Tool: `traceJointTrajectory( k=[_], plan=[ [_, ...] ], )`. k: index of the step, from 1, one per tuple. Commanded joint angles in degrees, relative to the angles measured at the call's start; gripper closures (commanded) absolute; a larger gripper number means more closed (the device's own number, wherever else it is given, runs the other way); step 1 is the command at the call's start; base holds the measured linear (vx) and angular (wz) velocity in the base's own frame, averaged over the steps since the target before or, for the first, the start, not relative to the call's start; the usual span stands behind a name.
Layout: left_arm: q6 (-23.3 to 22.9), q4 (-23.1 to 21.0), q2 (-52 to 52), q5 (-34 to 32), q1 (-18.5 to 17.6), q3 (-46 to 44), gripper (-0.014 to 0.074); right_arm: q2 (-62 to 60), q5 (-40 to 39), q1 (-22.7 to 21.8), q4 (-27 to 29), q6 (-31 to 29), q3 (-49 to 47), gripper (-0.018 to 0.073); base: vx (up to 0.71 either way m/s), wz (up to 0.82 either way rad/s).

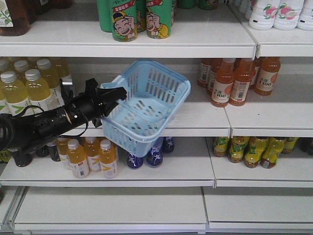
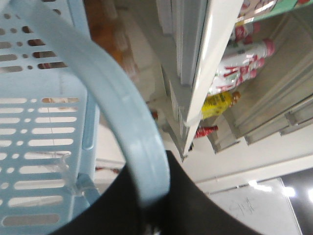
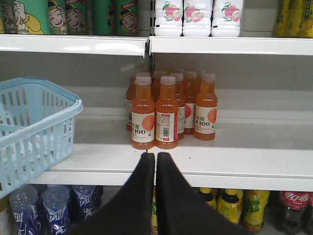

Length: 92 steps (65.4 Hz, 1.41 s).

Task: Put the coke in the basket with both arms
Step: 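Lift the basket off the shelf with the left gripper and pull back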

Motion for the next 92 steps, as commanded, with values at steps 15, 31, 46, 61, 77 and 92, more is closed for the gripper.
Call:
traceJointTrajectory(
  k=[15, 31, 46, 61, 77, 92],
  plan=[
    [-8.2, 19.7, -7.4, -13.4, -6.6, 2.5, 0.0604, -1.1, -4.0, -0.3, -0.4, -0.4, 0.6, 0.0564, 0.0, 0.0],
    [-8.2, 21.9, -16.7, -13.4, -12.1, 13.8, 0.0603, -1.1, -4.0, -0.3, -0.4, -0.4, 0.6, 0.0564, 0.0, 0.0],
    [-8.2, 22.6, -27.8, -13.4, -13.8, 19.3, 0.0603, -1.1, -4.0, -0.3, -0.4, -0.4, 0.6, 0.0564, 0.0, 0.0],
    [-8.2, 22.1, -40.4, -13.4, -14.3, 19.6, 0.0603, -1.1, -4.0, -0.3, -0.4, -0.4, 0.6, 0.0564, 0.0, 0.0],
    [-8.2, 18.4, -50.5, -13.4, -14.3, 19.6, 0.0603, -1.1, -4.0, -0.3, -0.4, -0.4, 0.6, 0.0564, 0.0, 0.0],
    [-8.2, 17.7, -52.7, -13.4, -14.3, 19.6, 0.0603, -1.1, -4.0, -0.3, -0.4, -0.4, 0.6, 0.0564, 0.0, 0.0]
  ],
)
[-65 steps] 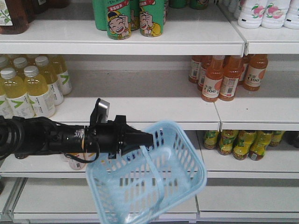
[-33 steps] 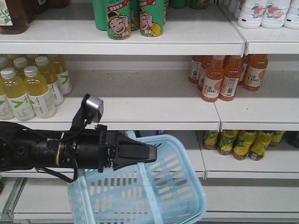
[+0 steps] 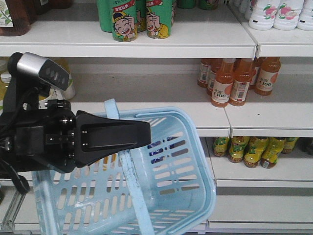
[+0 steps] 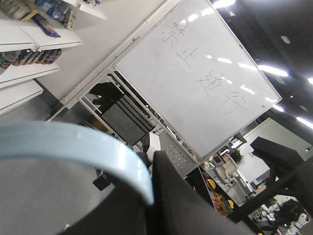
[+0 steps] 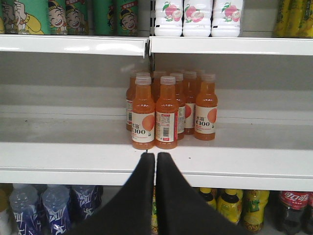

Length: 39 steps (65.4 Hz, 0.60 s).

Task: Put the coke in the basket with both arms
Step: 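Lift the basket off the shelf with the left gripper and pull back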

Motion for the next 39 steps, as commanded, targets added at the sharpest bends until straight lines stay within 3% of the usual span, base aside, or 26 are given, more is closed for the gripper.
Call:
traceJointTrajectory(
  k=[1, 29, 39],
  plan=[
    [0.1, -4.9, -1.5, -11.1, -0.2, -1.4, 0.0603, -1.1, -4.0, -0.3, -0.4, -0.4, 0.6, 0.0564, 0.0, 0.0],
    [0.1, -6.5, -1.3, -11.1, -6.1, -1.4, 0.0603, -1.1, -4.0, -0.3, -0.4, -0.4, 0.6, 0.0564, 0.0, 0.0],
    [0.1, -6.4, -1.3, -11.1, -6.4, -1.4, 0.0603, -1.1, -4.0, -0.3, -0.4, -0.4, 0.6, 0.0564, 0.0, 0.0]
  ],
)
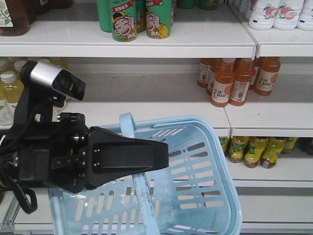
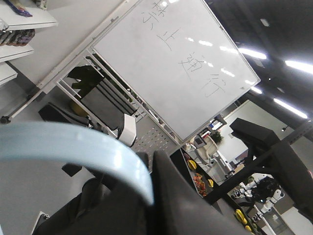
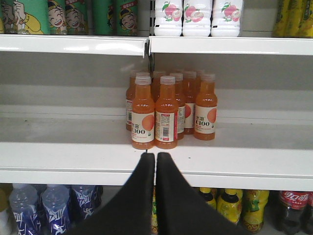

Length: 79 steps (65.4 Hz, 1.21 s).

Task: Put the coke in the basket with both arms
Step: 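Lift the basket off the shelf with the left gripper and pull back, then turn the base away from the shelf holding the basket in the left gripper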

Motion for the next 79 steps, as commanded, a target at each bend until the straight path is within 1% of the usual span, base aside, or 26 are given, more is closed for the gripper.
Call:
traceJointTrajectory(
  k=[1, 24, 36, 79],
  plan=[
    [0.1, -5.5, -1.3, -11.2, -0.4, -1.5, 0.0603, -1.1, -4.0, -0.3, -0.4, -0.4, 0.6, 0.0564, 0.0, 0.0],
    [0.1, -5.4, -1.3, -11.1, -0.4, -1.5, 0.0603, -1.1, -4.0, -0.3, -0.4, -0.4, 0.6, 0.0564, 0.0, 0.0],
    [0.1, -3.7, -1.3, -11.1, -0.4, -1.5, 0.0603, -1.1, -4.0, -0.3, -0.4, -0.4, 0.6, 0.0564, 0.0, 0.0],
    [0.1, -3.8, -1.3, -11.1, -0.4, -1.5, 0.0603, -1.1, -4.0, -0.3, -0.4, -0.4, 0.6, 0.0564, 0.0, 0.0]
  ],
)
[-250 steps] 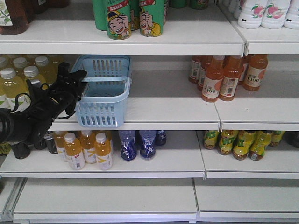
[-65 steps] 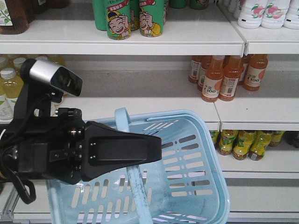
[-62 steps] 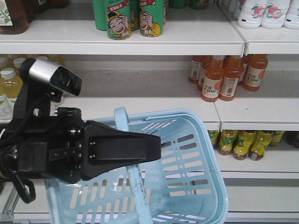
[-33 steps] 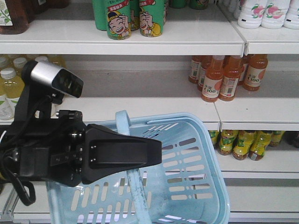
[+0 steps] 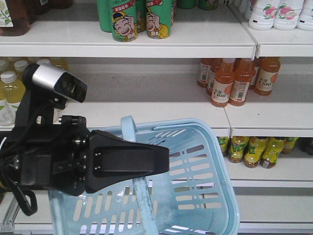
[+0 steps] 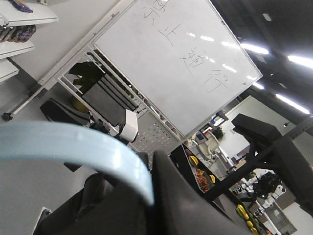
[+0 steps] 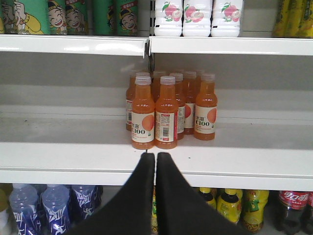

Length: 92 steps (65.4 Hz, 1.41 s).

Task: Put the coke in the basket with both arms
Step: 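Turn the base away from the shelf holding the basket in the left gripper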

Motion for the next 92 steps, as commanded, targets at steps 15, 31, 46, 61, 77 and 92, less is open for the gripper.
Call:
traceJointTrajectory(
  k=[15, 31, 46, 61, 77, 92],
  plan=[
    [0.1, -4.8, -1.3, -11.1, -0.2, -1.5, 0.0603, -1.1, -4.0, -0.3, -0.4, -0.4, 0.6, 0.0564, 0.0, -0.01],
    [0.1, -4.8, -1.3, -11.1, -0.2, -1.5, 0.0603, -1.1, -4.0, -0.3, -0.4, -0.4, 0.6, 0.0564, -0.03, -0.12],
    [0.1, -4.8, -1.3, -11.1, -0.2, -1.5, 0.0603, -1.1, -4.0, -0.3, -0.4, -0.4, 0.6, 0.0564, -0.04, -0.27],
    [0.1, -4.8, -1.3, -11.1, -0.2, -1.5, 0.0603, -1.1, -4.0, -0.3, -0.4, -0.4, 0.6, 0.0564, -0.06, -0.43],
    [0.1, -4.8, -1.3, -11.1, -0.2, -1.5, 0.0603, -1.1, -4.0, -0.3, -0.4, -0.4, 0.6, 0.0564, -0.08, -0.52],
    [0.1, -4.8, -1.3, -11.1, -0.2, -1.5, 0.0603, -1.1, -4.0, -0.3, -0.4, -0.4, 0.6, 0.0564, -0.09, -0.52]
  ],
)
